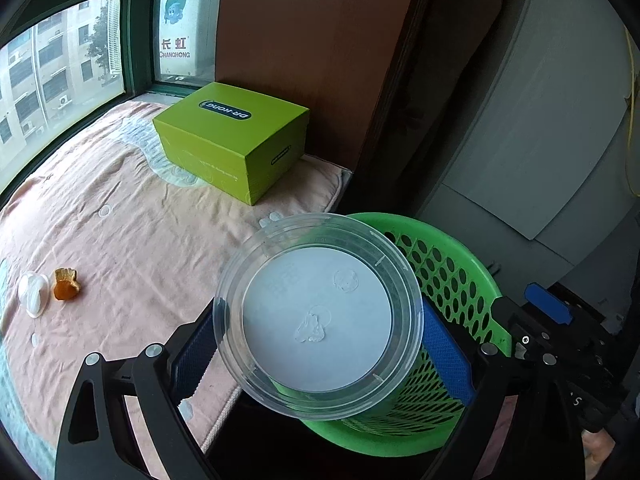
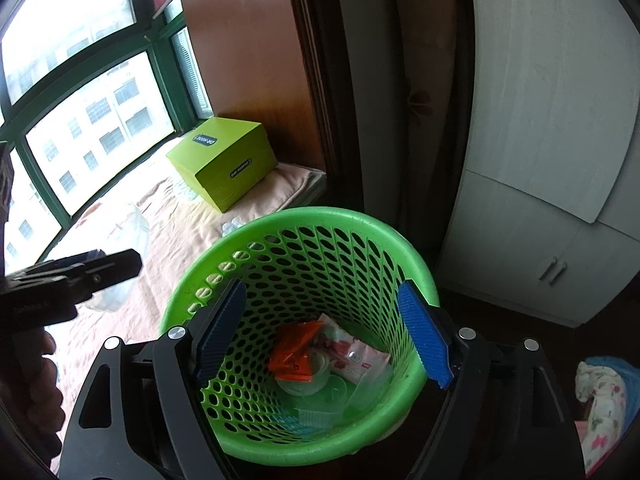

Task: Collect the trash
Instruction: 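Carry the tray to the green basket and open the right tool while the left tool carries the lid, then open the left tool over the green basket to drop the round lid, then move both tools back over the table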

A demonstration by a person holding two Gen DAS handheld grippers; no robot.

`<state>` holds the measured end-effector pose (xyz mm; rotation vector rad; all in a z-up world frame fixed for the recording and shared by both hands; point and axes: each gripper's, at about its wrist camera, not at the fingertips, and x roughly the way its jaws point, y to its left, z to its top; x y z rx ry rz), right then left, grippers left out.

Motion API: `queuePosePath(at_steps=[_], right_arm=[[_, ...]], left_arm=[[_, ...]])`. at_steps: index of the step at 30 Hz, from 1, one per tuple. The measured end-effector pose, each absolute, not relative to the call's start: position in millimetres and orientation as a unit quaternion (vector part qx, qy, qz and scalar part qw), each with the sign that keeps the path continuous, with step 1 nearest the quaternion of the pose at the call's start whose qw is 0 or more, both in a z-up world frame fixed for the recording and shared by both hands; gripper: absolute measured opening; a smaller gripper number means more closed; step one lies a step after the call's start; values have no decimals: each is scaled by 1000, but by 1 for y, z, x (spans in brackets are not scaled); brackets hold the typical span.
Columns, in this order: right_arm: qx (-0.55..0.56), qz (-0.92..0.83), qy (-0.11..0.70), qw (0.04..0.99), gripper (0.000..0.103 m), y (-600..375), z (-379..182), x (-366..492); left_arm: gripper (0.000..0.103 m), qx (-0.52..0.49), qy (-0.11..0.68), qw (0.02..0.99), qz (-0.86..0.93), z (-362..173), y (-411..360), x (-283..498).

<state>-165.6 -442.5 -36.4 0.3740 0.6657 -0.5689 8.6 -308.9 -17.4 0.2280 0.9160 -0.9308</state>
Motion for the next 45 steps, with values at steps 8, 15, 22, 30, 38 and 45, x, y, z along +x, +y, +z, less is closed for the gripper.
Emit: queuePosePath(at_steps=[8,15,22,30,38,45], right_arm=[[186,-275,315,889,78,-445,-34,-172],[188,-270,314,890,78,-443,-34,-171],[186,-260,314,894,79,-437,-31,-166],[184,-229,320,901,79,-421,-30,-148],[162,-190,331,910,79,-393,-29,-115],[146,-141,345,916,79,-366,-31,-74]], left_arm=[[91,109,434,772,-451,-24,-321,1],[94,104,435,769,-457,-24,-319,-1],[94,97,431,778,-447,-19,-310,4],[94,90,425,805,-404,-13,-277,24],[94,71,427,838,-332,-14,-222,65],[94,54,436,862,-251,-24,-163,109]])
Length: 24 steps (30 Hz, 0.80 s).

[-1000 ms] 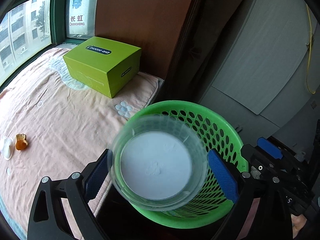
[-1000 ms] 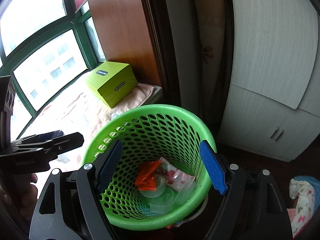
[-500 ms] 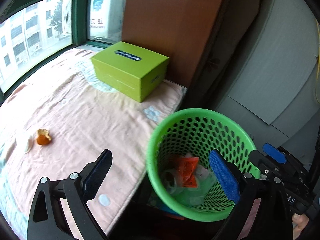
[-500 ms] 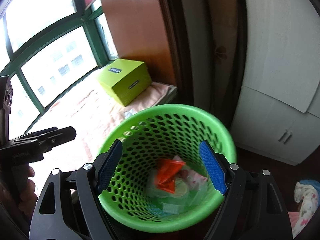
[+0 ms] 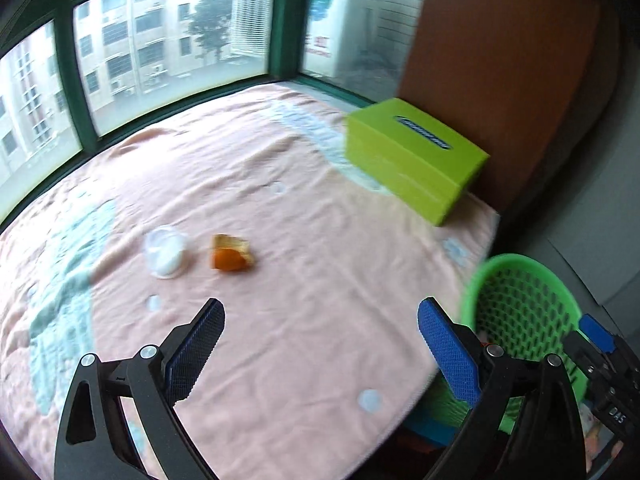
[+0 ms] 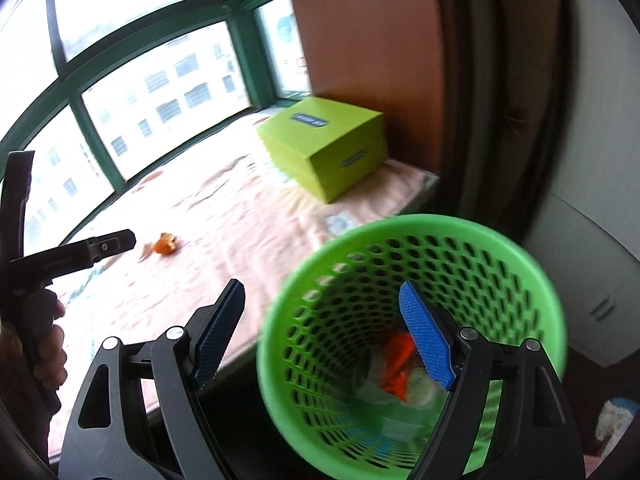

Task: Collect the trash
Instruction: 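Move both tools back over the table, then grasp the white dome cup with the left tool while the right tool grasps the orange peel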

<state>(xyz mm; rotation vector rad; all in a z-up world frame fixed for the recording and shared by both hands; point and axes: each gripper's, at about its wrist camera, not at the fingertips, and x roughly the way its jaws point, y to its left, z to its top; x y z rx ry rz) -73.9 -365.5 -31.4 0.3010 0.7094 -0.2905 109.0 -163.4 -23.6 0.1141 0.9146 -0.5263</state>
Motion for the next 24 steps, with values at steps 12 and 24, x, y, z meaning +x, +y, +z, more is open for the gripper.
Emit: queuePosePath(at_steps=[12,24], right_arm=[[115,-76,369,919,79,-319,-43,-10],[104,-35,402,909,79,-292,-65,45]], left_arm=[[90,41,459,878,-129,-59,-85,199],[77,29,495,861,-112,-105,-78,258]])
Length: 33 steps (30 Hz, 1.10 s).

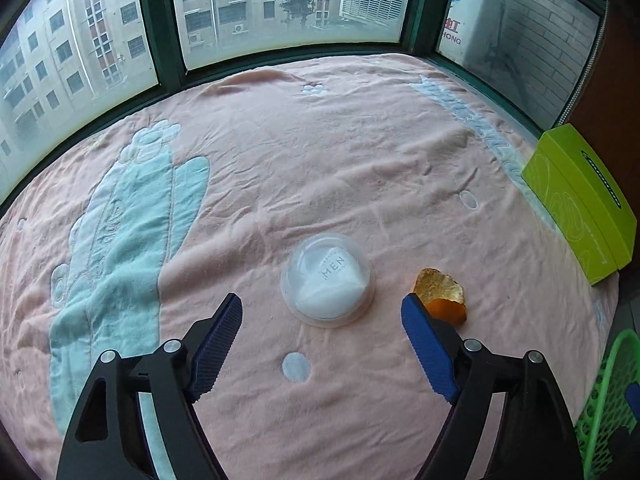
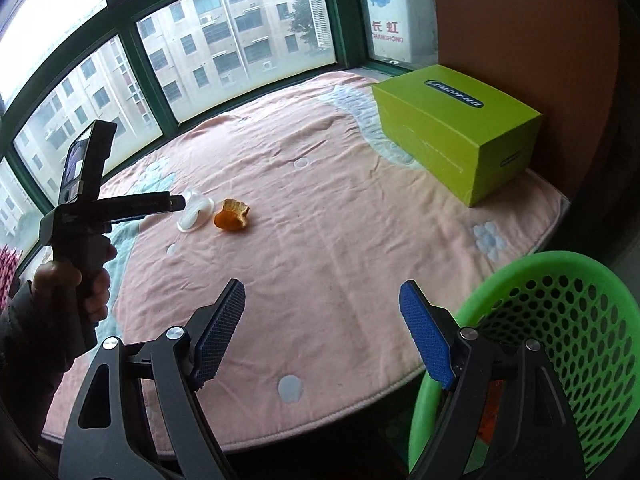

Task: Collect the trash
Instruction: 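Grasp the white dome cup with the left tool while the right tool grasps the orange peel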

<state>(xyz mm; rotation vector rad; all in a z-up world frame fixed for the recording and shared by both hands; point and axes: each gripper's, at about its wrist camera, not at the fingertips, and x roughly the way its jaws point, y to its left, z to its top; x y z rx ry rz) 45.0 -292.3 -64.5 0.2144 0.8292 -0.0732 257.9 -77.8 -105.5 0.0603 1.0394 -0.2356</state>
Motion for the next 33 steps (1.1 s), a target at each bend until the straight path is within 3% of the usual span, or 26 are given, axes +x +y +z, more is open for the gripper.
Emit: queuePosePath(at_steps=[10,17,33], right_arm=[[94,-10,421,902,79,-275,-80,89],[84,10,432,898,79,-258,-91,117],[71,53,463,882,70,-225,-123,187]], left_arm=[[70,11,513,849,-125,-130,-76,287],[55,7,515,843,-154,-136,-79,294],[54,-16,490,862,-132,-103,-39,290]])
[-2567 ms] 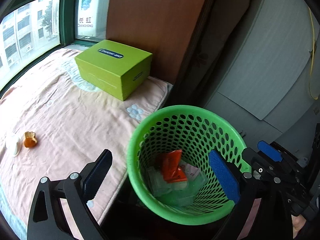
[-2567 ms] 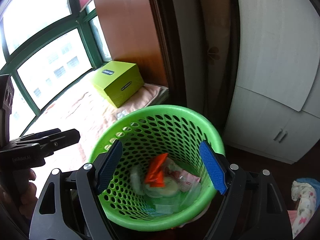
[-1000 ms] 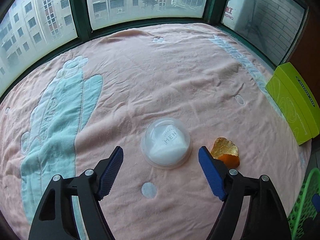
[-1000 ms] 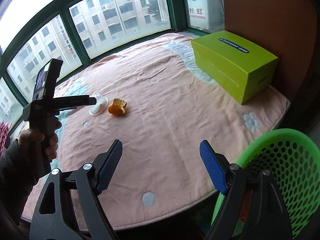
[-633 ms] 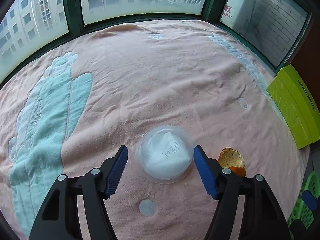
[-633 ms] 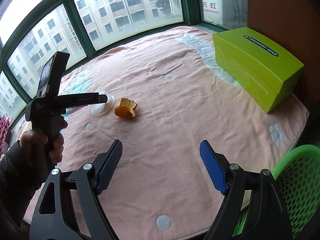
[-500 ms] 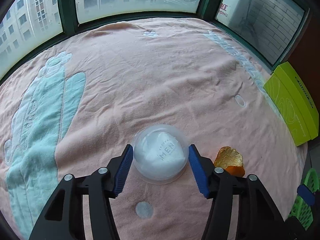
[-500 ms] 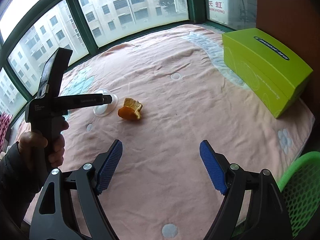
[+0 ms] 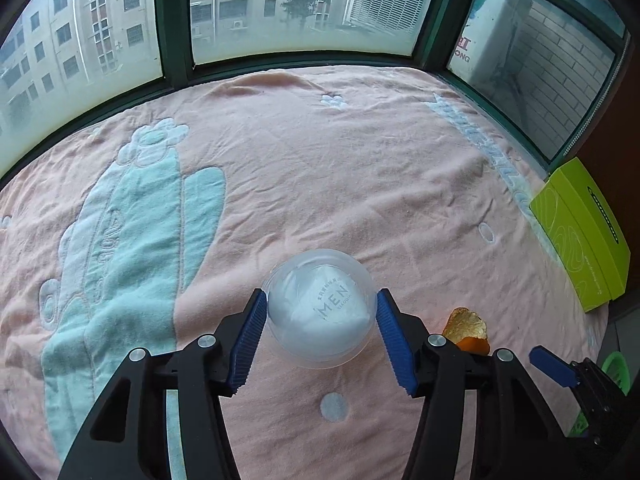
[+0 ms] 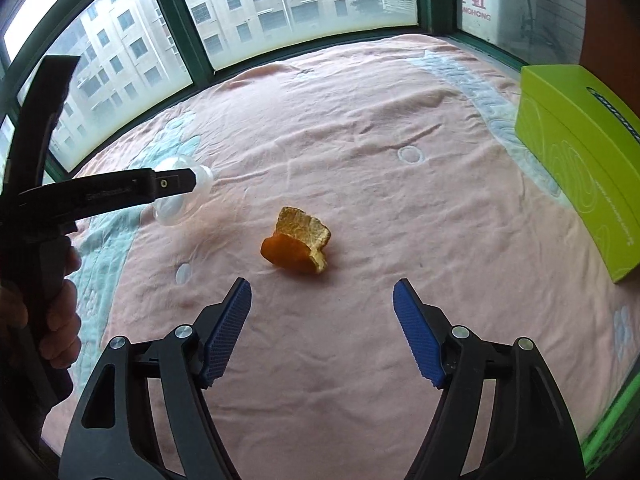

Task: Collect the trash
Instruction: 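Grasp the white dome cup with the left tool while the right tool grasps the orange peel, then carry the peel to the basket and open the right tool while the left tool carries the dome cup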

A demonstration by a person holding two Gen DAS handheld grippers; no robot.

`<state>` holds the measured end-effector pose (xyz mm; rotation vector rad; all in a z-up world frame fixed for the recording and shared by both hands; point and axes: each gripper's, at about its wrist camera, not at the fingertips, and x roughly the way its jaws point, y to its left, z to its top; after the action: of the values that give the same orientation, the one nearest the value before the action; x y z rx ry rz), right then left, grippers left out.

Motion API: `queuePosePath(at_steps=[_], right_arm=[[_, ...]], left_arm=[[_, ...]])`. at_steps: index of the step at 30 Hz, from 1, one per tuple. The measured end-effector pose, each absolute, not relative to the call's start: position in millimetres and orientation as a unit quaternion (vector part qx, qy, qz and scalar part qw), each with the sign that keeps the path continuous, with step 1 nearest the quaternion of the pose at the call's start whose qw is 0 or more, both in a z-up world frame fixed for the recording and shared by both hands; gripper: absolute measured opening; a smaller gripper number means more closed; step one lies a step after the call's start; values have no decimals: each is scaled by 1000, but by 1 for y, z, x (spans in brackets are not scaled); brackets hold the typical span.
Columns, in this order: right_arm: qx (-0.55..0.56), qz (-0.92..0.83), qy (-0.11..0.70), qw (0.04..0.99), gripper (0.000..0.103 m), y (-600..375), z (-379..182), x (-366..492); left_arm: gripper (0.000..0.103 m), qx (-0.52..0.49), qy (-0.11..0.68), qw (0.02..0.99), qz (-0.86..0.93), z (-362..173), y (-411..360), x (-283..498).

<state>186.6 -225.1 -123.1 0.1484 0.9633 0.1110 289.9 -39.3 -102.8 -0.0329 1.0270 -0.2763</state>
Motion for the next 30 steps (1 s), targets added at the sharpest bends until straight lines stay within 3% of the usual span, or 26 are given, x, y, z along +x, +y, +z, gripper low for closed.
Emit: queuePosePath(at_steps=[17,21,30], right_arm=[[16,37,478,877,56,-198,-147,219],[10,35,477,878,45,-195,-146,217],[25,35,466,884,41,-200,-131,201]], left_arm=[[54,-26,485,866,-123,-97,-16,284],[54,-24,486,865,-122,-98,-18,282],[54,-27,480,868,-127,-88,-20,267]])
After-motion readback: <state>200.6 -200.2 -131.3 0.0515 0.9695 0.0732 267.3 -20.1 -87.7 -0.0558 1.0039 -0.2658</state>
